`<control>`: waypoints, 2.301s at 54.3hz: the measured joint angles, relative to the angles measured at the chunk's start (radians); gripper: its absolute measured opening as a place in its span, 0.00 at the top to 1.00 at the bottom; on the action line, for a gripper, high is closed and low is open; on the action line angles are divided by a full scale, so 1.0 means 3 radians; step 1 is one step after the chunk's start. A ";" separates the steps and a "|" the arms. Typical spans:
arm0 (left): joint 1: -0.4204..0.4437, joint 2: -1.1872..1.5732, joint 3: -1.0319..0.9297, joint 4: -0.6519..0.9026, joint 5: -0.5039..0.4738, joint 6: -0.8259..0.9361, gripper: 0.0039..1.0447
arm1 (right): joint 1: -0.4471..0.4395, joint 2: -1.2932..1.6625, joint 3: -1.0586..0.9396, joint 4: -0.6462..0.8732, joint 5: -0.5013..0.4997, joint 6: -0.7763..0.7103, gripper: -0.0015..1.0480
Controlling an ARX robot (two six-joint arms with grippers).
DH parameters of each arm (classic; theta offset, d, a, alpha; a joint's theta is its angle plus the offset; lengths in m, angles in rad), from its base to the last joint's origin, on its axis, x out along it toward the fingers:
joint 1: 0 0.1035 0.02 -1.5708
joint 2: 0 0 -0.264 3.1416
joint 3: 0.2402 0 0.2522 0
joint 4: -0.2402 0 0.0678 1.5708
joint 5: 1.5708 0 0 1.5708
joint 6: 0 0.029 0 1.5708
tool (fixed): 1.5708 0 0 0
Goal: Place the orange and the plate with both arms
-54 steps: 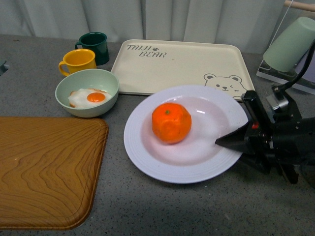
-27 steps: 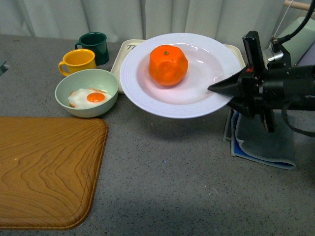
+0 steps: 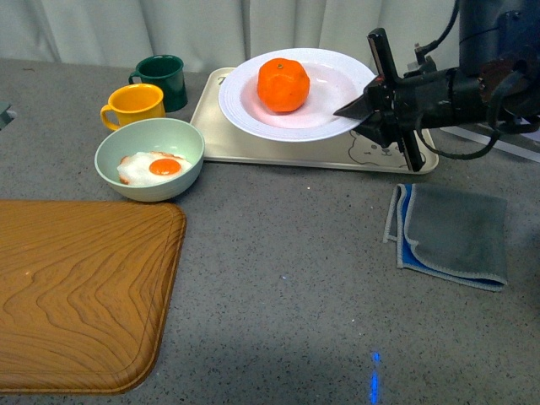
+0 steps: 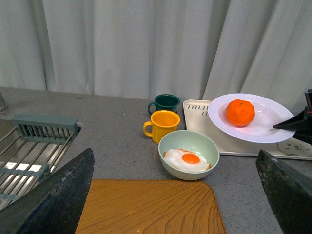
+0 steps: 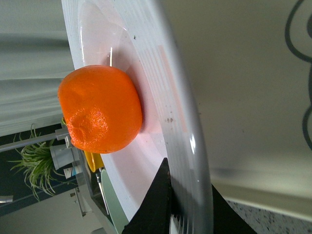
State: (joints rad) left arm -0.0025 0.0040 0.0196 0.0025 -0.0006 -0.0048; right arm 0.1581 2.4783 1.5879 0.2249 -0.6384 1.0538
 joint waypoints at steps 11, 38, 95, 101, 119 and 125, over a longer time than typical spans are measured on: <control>0.0000 0.0000 0.0000 0.0000 0.0000 0.0000 0.06 | 0.0020 0.0225 0.0413 -0.0306 0.0079 -0.0045 0.96; 0.0000 0.0000 0.0000 0.0000 0.0000 0.0000 0.06 | 0.0020 0.0347 0.0608 -0.0595 0.0259 -0.0261 0.81; 0.0000 -0.0001 0.0000 -0.0001 0.0000 0.0000 0.06 | -0.0037 -0.1148 -0.2182 0.3136 0.2597 -0.3279 0.55; 0.0000 -0.0001 0.0000 -0.0001 0.0001 0.0000 0.06 | -0.0141 -0.1732 -0.2825 0.3443 0.2543 -0.3433 0.76; 0.0000 -0.0001 0.0000 -0.0001 0.0001 0.0000 0.06 | -0.0262 -0.2607 -0.3979 0.3543 0.2383 -0.3502 0.99; 0.0000 -0.0001 0.0000 -0.0001 0.0001 0.0000 0.06 | -0.0308 -0.2885 -0.4229 0.3521 0.2359 -0.3503 0.99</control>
State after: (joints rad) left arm -0.0025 0.0036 0.0196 0.0021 -0.0002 -0.0048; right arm 0.0658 1.6127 0.3191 1.2812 0.0692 0.0029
